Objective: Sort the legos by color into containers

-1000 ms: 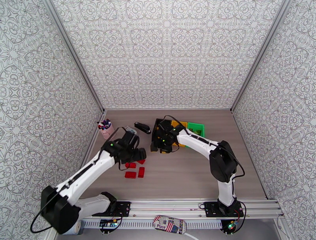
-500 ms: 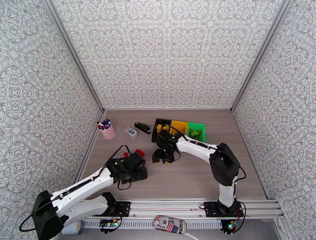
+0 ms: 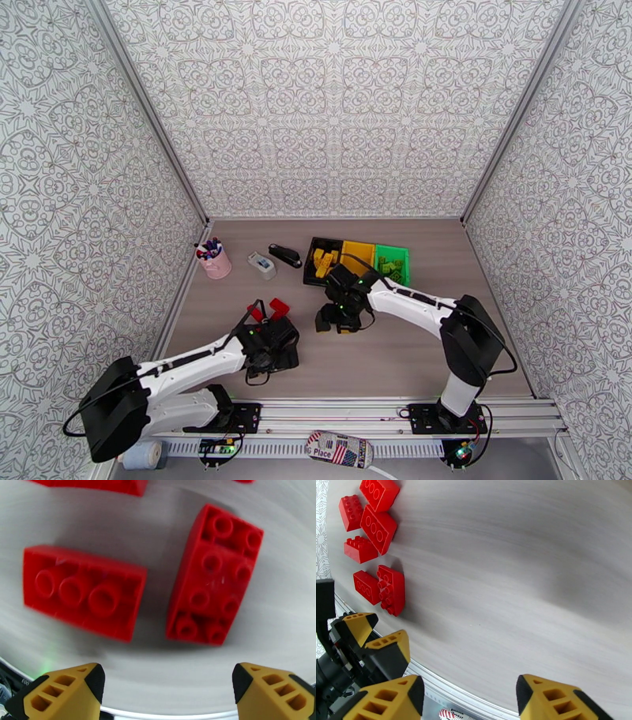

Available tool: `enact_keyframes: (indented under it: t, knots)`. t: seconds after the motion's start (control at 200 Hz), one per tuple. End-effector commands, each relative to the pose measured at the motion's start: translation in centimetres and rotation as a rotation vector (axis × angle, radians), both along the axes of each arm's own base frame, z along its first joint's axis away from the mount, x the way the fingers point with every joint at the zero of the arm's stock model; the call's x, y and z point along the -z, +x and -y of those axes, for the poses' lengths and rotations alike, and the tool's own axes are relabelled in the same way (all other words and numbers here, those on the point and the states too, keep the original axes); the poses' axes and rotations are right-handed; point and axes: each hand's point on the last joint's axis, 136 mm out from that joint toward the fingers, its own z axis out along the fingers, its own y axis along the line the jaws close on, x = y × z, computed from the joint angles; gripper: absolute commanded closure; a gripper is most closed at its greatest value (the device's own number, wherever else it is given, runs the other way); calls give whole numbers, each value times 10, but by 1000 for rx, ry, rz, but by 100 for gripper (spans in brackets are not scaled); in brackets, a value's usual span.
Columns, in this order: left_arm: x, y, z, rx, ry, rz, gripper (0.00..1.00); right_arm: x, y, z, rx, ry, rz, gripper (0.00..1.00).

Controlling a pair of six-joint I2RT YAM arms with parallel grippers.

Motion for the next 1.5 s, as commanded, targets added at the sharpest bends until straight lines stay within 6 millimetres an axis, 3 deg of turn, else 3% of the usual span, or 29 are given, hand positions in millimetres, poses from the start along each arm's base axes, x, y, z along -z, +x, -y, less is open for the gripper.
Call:
enact_keyframes:
  t: [0.0, 0.22, 0.48, 0.82, 1.11, 1.296, 1.496]
  knots:
    - [3, 14, 10, 32, -42, 12, 10, -9, 6, 5, 26, 3, 33, 34]
    - [6, 35, 16, 72, -33, 1, 13, -14, 11, 6, 42, -2, 44, 35]
    - [11, 51, 22, 116, -5, -33, 29, -14, 12, 15, 67, -15, 49, 35]
    - [8, 78, 35, 174, -5, -40, 32, -16, 17, 24, 114, -11, 61, 36]
    - [15, 80, 40, 214, -10, -90, 54, -16, 21, 34, 162, -10, 75, 37]
    - [0, 81, 53, 235, -49, -76, 66, -17, 25, 57, 218, -23, 87, 38]
    - [-37, 100, 93, 285, -182, -8, 68, -18, 32, 88, 306, -12, 92, 38]
